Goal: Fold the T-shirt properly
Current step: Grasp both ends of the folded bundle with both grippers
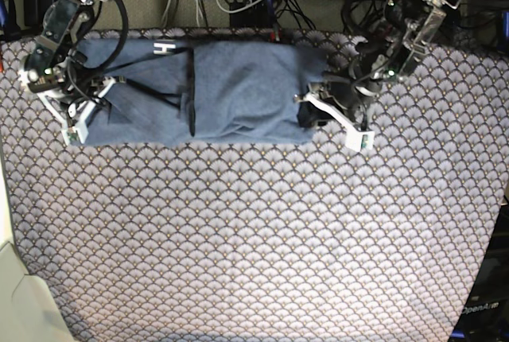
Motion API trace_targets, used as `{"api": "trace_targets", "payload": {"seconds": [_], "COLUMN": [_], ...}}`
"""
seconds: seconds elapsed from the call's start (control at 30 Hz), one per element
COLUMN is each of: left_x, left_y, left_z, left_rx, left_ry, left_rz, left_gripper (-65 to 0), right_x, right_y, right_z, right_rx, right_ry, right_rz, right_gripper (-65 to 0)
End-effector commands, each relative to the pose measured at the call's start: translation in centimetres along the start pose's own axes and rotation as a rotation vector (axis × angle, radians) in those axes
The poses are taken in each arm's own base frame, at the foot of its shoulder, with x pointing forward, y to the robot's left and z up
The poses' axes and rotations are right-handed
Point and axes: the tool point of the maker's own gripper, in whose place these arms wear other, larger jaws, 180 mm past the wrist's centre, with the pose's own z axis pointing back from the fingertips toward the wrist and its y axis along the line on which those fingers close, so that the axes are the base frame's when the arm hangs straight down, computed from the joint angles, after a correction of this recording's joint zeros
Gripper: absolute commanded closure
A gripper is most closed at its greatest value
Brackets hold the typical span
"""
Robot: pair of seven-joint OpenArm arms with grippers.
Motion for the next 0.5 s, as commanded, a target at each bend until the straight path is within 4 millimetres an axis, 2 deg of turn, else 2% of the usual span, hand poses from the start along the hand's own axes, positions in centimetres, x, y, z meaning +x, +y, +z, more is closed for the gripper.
{"api": "trace_targets", "payload": {"seconds": [0.0,0.13,0.23,0.37,0.47], "left_x": [1.3,2.0,2.5,2.7,2.4], "left_y": [-0.9,-2.3,-3.2,-3.5,-2.3], "left_z": [0.3,0.8,1.1,1.3,1.7], "left_rx": [-0.030,-0.067,-0.086,-0.094,-0.068], "left_ry": [-0.033,-0.054,-0.070,-0.075,-0.060], "left_rz": [-0.011,-0.022,-0.028,-0.032,-0.047], "left_gripper": [-14.8,-14.8,-14.8,-14.8,-14.8], "right_x": [0.3,2.4,4.0,4.5,4.8], "right_y": [-0.4,-1.4,-1.3,0.2,2.2], "right_z": [0.6,3.0,4.3,4.9,5.2], "right_rx": [-0.018,-0.083,-0.110,-0.099,-0.071], "right_ry": [0.001,-0.076,-0.126,-0.144,-0.159], "right_rz": [0.022,0.056,0.093,0.150,0.213], "right_gripper": [0.0,0.0,0.0,0.0,0.0]}}
